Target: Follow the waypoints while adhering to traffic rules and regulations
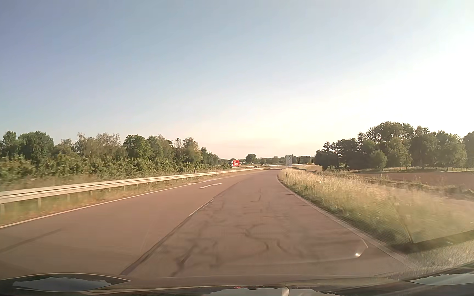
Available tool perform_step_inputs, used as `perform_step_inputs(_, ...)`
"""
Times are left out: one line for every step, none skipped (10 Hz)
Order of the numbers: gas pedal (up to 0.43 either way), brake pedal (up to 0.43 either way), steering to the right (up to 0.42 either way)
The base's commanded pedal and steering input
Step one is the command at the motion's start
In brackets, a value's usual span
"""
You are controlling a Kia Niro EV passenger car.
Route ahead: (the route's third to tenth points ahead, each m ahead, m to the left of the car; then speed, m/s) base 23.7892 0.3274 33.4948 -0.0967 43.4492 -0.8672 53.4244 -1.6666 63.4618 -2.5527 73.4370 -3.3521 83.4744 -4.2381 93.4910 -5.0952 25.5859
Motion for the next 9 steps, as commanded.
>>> perform_step_inputs(0.157, 0.000, 0.009)
perform_step_inputs(0.157, 0.000, 0.009)
perform_step_inputs(0.157, 0.000, 0.009)
perform_step_inputs(0.150, 0.000, 0.009)
perform_step_inputs(0.150, 0.000, 0.009)
perform_step_inputs(0.150, 0.000, 0.009)
perform_step_inputs(0.150, 0.000, 0.009)
perform_step_inputs(0.150, 0.000, 0.009)
perform_step_inputs(0.150, 0.000, 0.009)
